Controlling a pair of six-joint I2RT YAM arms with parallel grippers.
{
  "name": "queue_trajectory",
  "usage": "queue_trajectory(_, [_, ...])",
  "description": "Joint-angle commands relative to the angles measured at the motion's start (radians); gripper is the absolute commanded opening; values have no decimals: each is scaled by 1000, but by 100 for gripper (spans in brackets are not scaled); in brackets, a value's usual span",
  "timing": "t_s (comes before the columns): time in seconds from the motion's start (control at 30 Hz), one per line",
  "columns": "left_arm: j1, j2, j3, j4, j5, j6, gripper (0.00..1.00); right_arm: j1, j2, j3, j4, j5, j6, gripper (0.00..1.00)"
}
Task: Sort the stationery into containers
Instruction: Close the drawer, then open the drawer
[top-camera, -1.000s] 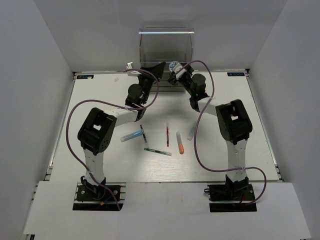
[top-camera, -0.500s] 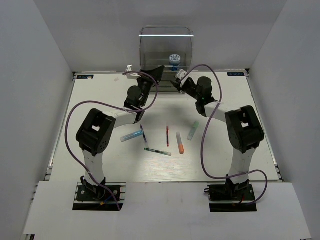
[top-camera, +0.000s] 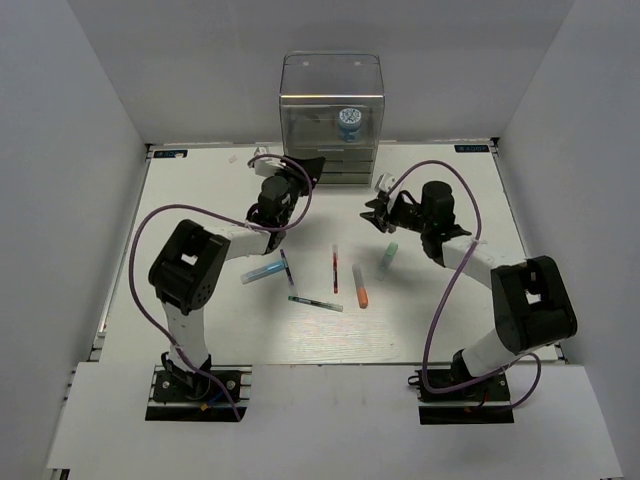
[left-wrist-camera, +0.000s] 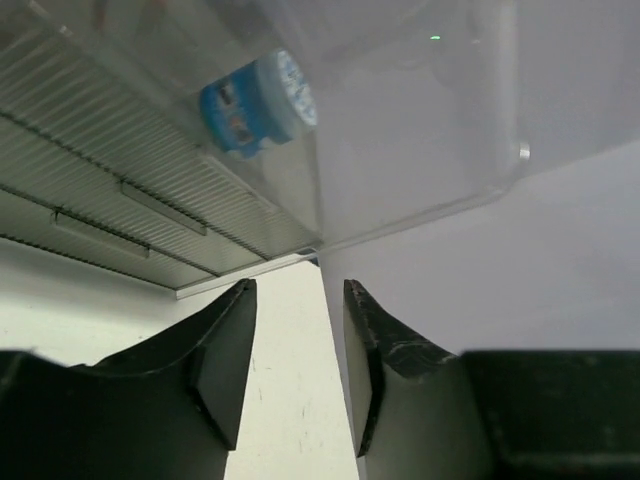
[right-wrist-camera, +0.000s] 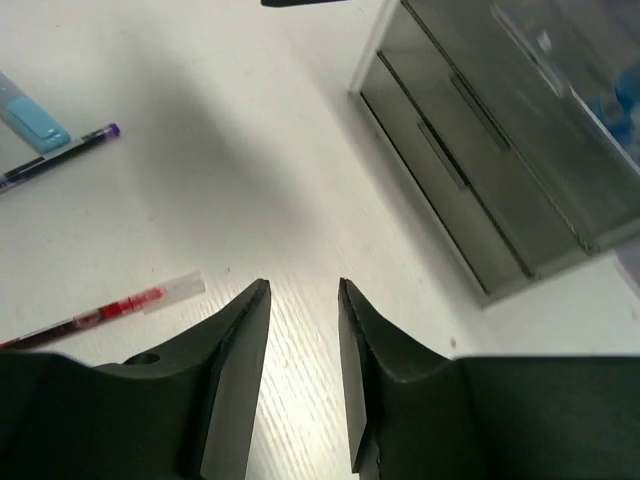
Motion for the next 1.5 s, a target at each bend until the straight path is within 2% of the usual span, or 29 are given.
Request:
queue_trajectory(0.0, [-4,82,88,-110,14,-35,51,-29,-55,-26,-37,64,82,40])
queue_trajectory(0.2, [5,242,219,-155,36,-80,56,-66,-119,-74,-67,61,111,25])
queue_trajectory(0.3, [5,263,268,-209,13,-92,58,-84,-125,-78,-70,64,120,25])
queue_trajectory(0.6, [14,343,362,-186,-7,-92,58,-114,-104,-71,-54,52,114,23])
queue_trajectory(1.03, [25,391,415,-193,-67,-115,58,-127,-81,-60,-62,35,102,25])
queue_trajectory(1.17, [34,411,444,-193,-91,-134,51,-127,-84,-58,-64,35,99,25])
queue_trajectory(1.3, [34,420,445,-193,-114,-134,34,-126,-86,-55,-65,35,97,25])
queue_trajectory(1.47, [43,420,434,-183,-133,-134,19,-130,-89,-60,-67,30,96,25])
